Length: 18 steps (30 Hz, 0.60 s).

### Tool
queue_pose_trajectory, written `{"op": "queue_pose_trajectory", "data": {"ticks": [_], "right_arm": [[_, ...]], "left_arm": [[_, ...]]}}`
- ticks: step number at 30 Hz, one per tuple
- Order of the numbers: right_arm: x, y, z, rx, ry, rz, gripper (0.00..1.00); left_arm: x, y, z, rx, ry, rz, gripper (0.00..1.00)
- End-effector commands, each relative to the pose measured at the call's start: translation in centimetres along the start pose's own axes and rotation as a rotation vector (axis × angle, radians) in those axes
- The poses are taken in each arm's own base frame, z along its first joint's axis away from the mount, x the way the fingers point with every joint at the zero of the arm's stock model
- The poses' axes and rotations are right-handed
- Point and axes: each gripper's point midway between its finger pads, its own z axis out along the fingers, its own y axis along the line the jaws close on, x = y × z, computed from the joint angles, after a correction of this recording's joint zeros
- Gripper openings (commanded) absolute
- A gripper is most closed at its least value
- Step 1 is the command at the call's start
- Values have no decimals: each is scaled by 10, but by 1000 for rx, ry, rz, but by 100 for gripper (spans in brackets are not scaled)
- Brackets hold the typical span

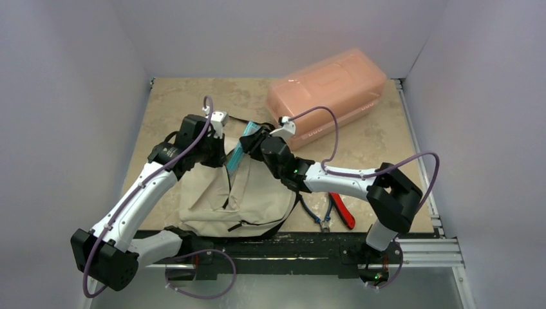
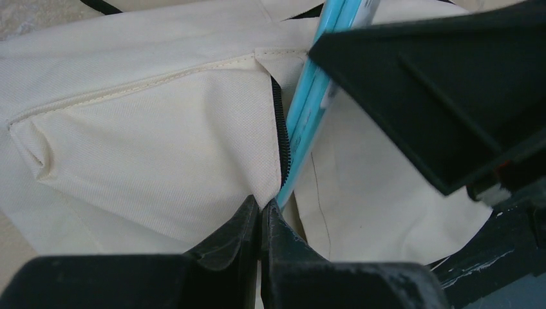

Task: Pack the student bag
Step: Place the stationery in the student bag.

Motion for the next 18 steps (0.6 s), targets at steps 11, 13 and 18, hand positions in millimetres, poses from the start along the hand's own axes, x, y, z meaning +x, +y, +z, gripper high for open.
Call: {"op": "queue_pose_trajectory", "data": {"ticks": [11, 13, 18], "right_arm": [[123, 42, -56, -419, 452, -283, 30], [138, 39, -61, -471, 508, -311, 30], [150, 39, -67, -529, 553, -329, 29]], "left_arm": [[-32, 0, -10, 15, -131, -25, 0], [-30, 1, -9, 10, -123, -27, 0], [-30, 2, -9, 3, -126, -26, 0]]}}
